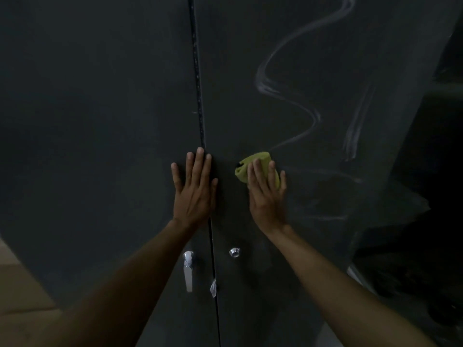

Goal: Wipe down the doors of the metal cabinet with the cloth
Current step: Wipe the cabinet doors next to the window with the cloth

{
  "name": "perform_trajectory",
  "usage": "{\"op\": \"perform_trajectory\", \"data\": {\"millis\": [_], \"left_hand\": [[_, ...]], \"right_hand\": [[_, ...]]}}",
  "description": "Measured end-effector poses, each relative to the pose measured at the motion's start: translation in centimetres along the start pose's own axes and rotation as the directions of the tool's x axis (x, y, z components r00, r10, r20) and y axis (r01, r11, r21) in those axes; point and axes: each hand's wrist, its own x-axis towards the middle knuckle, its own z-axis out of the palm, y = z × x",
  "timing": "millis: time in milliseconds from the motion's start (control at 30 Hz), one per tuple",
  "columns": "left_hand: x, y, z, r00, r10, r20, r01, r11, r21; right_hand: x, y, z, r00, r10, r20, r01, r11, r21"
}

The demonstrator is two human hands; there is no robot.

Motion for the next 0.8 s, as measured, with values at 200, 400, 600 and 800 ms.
{"op": "perform_trajectory", "data": {"millis": [200, 400, 600, 800], "left_hand": [[1.1, -0.2, -0.7, 1.000, -0.001, -0.009, 0.001, 1.000, -0.015], [2.0, -1.0, -1.3, 0.999, 0.038, -0.011, -0.038, 0.999, 0.008], [2.5, -1.2, -1.3, 0.997, 0.076, -0.024, -0.075, 0.996, 0.042], [4.3, -1.5, -1.9, 0.992, 0.115, -0.051, -0.112, 0.992, 0.056]], "right_hand": [[-1.5, -0.8, 0.0, 0.985, -0.161, 0.055, 0.161, 0.987, 0.004], [0.7, -0.7, -0.3, 0.997, 0.064, -0.041, -0.061, 0.994, 0.089], [2.1, -1.7, -0.3, 0.995, -0.018, -0.099, 0.038, 0.980, 0.197], [2.0, 0.1, -0.5, 0.989, 0.119, -0.084, -0.116, 0.992, 0.044]]}}
